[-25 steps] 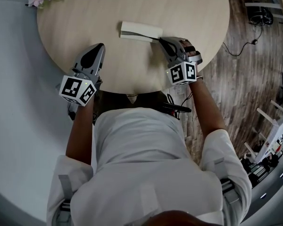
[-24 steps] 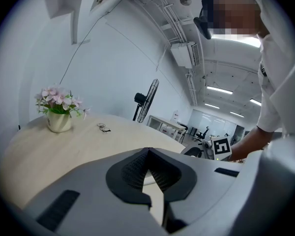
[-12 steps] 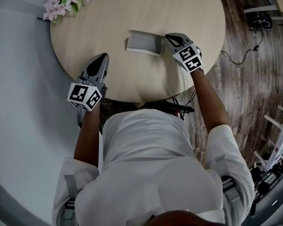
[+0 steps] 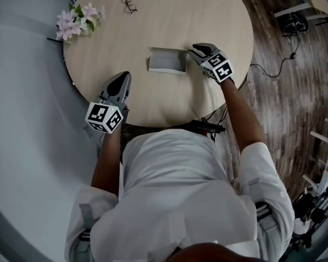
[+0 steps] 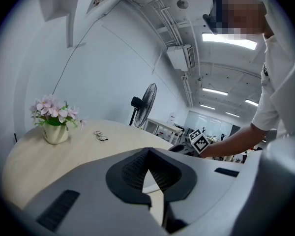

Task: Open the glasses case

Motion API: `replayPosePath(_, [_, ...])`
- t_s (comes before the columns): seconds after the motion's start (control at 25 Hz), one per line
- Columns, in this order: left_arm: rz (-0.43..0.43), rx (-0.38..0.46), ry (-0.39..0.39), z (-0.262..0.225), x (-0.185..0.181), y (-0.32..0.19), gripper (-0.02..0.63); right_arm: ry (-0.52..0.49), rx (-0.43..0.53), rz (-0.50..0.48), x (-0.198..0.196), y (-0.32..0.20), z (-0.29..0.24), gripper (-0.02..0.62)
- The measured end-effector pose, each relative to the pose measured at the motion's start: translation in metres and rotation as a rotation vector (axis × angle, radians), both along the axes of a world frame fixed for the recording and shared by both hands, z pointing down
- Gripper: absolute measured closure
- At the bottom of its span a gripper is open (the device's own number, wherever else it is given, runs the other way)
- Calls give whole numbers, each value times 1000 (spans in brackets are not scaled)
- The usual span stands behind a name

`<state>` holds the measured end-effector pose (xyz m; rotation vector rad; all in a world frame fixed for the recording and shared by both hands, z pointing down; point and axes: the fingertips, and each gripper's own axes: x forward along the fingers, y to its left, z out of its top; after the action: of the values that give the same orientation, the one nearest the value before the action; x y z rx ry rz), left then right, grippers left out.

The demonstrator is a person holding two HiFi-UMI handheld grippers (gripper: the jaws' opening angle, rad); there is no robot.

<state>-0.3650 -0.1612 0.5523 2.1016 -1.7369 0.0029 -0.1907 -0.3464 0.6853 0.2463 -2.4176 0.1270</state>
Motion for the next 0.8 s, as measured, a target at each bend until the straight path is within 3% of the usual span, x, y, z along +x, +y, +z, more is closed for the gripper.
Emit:
replayPosePath(0.2, [93,32,23,-14,16,-10,594,-113,30,179,34,-1,-51,491])
replayPosePath(0.4, [229,70,41,-43,36,-21,594,-397,96,361,55,45,-156,552])
replayPosePath(0.64, [397,122,43,-83,62,-30,594,-737,190,533,66,117,-262,560])
replayPosePath(0.8, [437,158,40,-104,74,-29,594,-803,284,633,77,148,-296,565])
